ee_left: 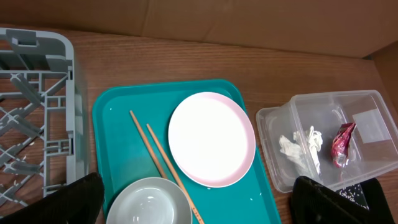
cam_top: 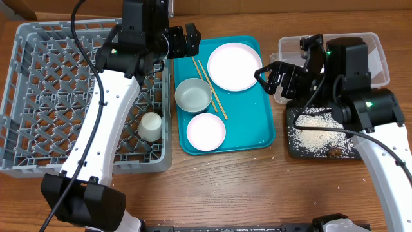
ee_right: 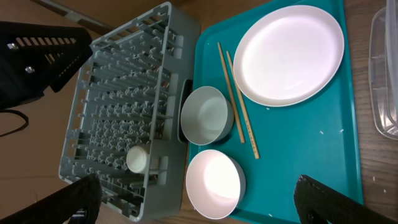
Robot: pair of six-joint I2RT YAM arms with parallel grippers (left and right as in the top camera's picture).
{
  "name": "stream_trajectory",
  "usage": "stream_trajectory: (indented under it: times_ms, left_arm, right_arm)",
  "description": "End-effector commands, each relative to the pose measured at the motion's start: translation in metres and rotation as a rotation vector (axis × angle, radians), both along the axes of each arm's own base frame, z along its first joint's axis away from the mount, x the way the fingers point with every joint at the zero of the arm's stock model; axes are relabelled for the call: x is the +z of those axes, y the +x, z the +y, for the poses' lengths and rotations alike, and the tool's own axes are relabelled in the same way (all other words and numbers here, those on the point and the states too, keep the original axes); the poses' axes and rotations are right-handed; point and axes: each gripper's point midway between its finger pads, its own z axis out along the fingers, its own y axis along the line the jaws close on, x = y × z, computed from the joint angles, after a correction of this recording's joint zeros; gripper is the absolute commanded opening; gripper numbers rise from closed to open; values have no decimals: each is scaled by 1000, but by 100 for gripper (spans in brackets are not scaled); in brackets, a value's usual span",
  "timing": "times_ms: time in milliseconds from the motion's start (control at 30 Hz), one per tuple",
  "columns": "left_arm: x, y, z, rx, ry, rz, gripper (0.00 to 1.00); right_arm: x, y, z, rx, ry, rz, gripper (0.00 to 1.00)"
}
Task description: Sort waste into correct bins and load items into the dishwasher
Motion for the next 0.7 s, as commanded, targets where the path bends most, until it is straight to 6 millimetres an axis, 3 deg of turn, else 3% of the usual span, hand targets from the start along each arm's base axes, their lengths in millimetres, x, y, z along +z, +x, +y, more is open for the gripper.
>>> stream_trajectory:
  times_ms: [0,667]
  left_arm:
    - [5,3,0,18,-6,-11,98]
    - [7,5,0,18,-9,-21,98]
  right_arm:
    - [6,0,3,12,18,-10,100]
    - [6,-1,4,17,23,-9,100]
